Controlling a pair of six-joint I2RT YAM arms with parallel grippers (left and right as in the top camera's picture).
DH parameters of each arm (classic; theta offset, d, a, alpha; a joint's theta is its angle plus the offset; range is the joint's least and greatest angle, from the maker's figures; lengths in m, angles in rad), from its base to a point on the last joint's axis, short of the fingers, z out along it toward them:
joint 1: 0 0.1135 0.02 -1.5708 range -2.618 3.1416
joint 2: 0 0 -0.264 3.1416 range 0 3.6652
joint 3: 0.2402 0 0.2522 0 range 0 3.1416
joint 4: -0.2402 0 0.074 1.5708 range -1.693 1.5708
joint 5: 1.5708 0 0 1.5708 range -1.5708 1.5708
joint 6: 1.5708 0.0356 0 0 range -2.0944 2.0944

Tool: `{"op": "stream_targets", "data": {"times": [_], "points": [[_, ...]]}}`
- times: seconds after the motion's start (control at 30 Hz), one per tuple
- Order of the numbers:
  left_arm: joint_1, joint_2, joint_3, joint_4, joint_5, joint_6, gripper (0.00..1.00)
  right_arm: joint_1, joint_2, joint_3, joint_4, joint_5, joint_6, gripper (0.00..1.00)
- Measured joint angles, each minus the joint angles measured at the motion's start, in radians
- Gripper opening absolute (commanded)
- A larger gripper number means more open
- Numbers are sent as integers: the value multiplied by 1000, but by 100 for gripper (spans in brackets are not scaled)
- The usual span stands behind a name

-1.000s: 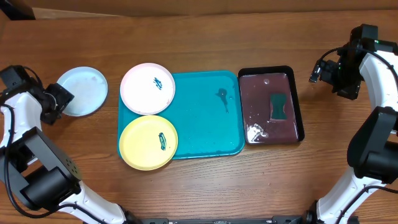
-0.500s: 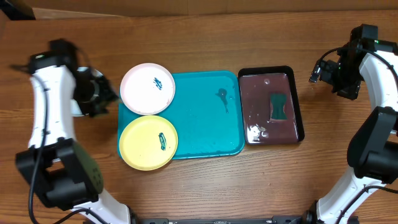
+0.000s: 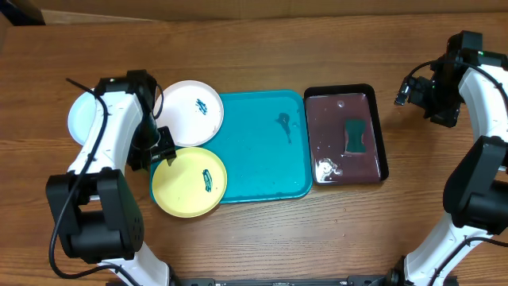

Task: Clean dirty plates on tray and stack at the side
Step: 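Grip the yellow plate rim with the left gripper and drag it to tray center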

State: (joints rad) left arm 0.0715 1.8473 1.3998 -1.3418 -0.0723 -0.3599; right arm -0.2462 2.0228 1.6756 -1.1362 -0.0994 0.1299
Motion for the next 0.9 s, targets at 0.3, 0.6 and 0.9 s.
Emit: {"op": "stream_targets", "data": {"times": [0.3, 0.6, 0.9], "points": [[3, 0, -133, 108, -18, -5, 54, 0, 0, 0, 0, 0, 1, 100], [70, 0, -182, 182, -18, -7, 37, 0, 0, 0, 0, 0, 0, 100], [93, 0, -219, 199, -5, -8, 20, 0, 0, 0, 0, 0, 0, 100]]}}
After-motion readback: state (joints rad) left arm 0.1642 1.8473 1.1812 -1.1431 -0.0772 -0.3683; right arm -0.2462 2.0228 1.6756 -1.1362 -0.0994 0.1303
